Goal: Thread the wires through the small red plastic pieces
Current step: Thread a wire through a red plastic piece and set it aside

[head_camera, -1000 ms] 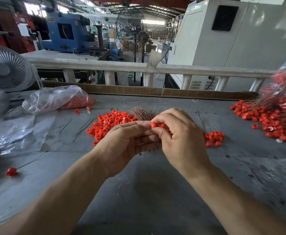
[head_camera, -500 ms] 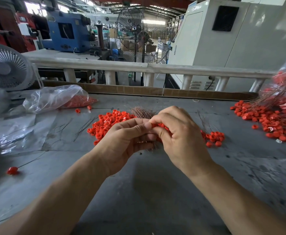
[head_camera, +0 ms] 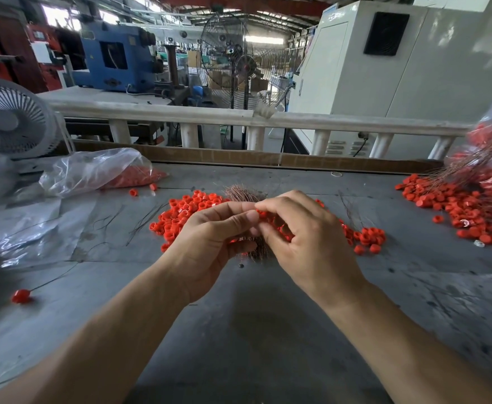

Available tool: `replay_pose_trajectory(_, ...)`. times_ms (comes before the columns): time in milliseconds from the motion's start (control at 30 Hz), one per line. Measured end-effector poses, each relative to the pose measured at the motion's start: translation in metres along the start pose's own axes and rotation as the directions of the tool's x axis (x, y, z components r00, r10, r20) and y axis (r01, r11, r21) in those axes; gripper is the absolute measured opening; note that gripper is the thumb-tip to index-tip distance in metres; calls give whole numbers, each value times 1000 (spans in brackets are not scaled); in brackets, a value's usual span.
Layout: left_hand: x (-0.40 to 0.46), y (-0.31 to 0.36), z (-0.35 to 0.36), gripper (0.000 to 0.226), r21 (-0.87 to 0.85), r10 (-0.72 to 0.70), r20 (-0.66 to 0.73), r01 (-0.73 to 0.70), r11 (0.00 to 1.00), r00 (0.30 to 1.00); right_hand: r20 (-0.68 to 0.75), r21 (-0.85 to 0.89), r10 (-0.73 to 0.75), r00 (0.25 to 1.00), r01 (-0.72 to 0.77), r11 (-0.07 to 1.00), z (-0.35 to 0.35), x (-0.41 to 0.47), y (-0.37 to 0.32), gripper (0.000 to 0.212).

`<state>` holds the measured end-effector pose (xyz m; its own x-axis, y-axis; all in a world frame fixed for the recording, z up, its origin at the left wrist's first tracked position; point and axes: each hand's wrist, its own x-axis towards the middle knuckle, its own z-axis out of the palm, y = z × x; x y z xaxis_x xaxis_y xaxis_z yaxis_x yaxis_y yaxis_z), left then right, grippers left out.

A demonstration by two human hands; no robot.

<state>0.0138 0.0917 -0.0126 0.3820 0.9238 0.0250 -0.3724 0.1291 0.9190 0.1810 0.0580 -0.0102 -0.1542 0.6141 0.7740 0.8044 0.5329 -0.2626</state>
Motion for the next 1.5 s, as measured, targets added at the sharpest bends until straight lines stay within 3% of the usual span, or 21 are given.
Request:
replay_pose_trajectory(200,3,-2,-2,34,-1,13,-27,-13,1000,1000,3,18,5,1000,-5,1000,4,0,-1,17)
replay_pose_trajectory(467,5,-2,-4,36,123,114,-171,-93,988,979,-2,121,43,999,-43,992,10,-2,2,23)
replay_pose_trajectory(600,7,-4,-7,13,209,138,-250,-85,974,958,71,162,38,997,-49,986,11,-3,5,19)
replay_pose_trajectory(667,7,-4,-8,13,242,149,-270,-83,967,951,122,175,35,992,-56,983,11,-3,6,17)
replay_pose_trajectory(1033,10,-1,-16,11,135,153,-335,-114,984,930,206,285,109,973,-166,944,4,-4,1,17)
replay_pose_trajectory(1200,11,-1,-19,13,158,178,-352,-130,979,919,224,249,82,971,-138,959,2,-3,1,14)
replay_pose_trajectory(1300,11,0,-19,26,174,158,-313,-107,979,937,148,160,123,981,-146,976,1,-2,8,14)
replay_pose_trajectory(1400,11,1,-21,17,233,182,-338,-105,967,923,25,-20,238,971,-237,971,-6,2,27,13)
replay_pose_trajectory(1500,11,1,-21,17,309,223,-354,-112,944,908,-70,-190,419,905,-424,885,-19,4,53,15)
